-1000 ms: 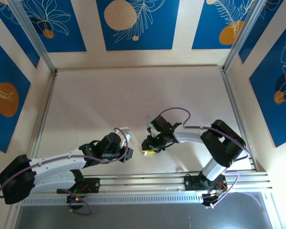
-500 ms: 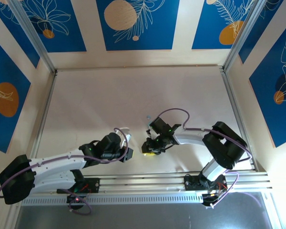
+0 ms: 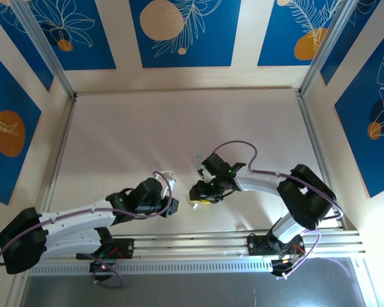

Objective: Insert the wireless bluetooth earbuds into the charging case

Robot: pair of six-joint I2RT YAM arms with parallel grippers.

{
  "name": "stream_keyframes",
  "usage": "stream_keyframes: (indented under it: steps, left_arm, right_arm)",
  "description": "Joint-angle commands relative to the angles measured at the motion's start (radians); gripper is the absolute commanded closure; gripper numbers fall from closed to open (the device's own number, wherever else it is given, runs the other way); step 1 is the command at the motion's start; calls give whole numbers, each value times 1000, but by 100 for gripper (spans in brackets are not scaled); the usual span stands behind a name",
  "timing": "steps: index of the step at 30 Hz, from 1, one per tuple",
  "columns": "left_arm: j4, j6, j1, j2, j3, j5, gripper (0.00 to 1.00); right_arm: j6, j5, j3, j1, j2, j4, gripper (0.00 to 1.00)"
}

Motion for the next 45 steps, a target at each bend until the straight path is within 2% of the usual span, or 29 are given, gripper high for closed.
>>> stream_keyframes:
  steps: [1,25,35,45]
  left_arm:
    - [-10,6,-8,-16,-3,-6,78]
    - [-7,6,-8,-20,-8,-8,77]
    - [-11,8,-8,-28,-10,-11,77]
    - [-10,9,-8,-22,-3,-11,77]
  right_arm:
    - [-16,-27,24,3,39,9,52]
    - [71,-14,-31,87,9,44,52]
    - [108,47,-78,63,-37,69,52]
    - [111,3,-90,50,3,133,59]
